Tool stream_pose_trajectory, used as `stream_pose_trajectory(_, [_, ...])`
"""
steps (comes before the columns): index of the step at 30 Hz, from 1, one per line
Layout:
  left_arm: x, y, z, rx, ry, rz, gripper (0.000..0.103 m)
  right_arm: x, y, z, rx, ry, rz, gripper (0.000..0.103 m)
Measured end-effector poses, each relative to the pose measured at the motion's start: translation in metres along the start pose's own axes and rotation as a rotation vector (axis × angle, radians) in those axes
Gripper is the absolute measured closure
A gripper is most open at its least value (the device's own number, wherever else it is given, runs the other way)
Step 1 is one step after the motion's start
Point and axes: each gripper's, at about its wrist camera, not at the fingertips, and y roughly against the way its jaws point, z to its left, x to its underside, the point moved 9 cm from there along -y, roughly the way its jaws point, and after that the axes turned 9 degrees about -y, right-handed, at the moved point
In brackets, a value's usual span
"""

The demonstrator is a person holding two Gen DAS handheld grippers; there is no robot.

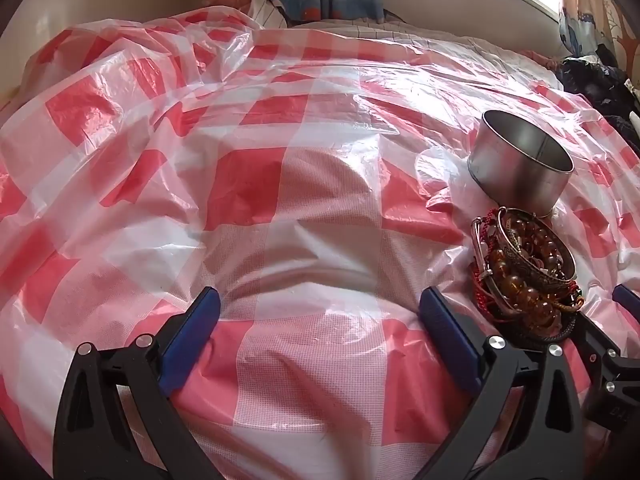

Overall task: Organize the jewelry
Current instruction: 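Reach the right gripper into the bracelet pile and grasp the silver bangle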

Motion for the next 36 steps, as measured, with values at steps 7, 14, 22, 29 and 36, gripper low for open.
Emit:
stream_pose_trajectory(7, [0.000, 0.000, -0.001, -0.004, -0.003, 0.000, 0.007, 0.000, 0.000, 0.000, 0.000, 0.000, 0.000, 0.007])
stream_pose_trajectory(14, [-0.001, 0.001, -0.002, -0.005, -0.002, 0.001, 0.007, -0.001, 0.002, 0.000, -0.005, -0.001, -0.004, 0.007])
stream_pose_trajectory(22, [-0.001, 0.000, -0.003, -0.007, -0.003, 0.001, 0.007, -0.011, 0.017, 0.012, -0.091, 0.018, -0.080, 0.007])
stream_pose_trajectory(29, [0.000, 0.000, -0.003, -0.007, -0.004, 0.001, 0.007, -0.025, 0.030, 0.042, -0.220, 0.071, -0.110, 0.007])
stream_pose_trajectory(36, [0.000, 0.000, -0.003, -0.007, -0.004, 0.001, 0.007, -0.035, 0.009, 0.066, -0.299, 0.092, -0.007, 0.014])
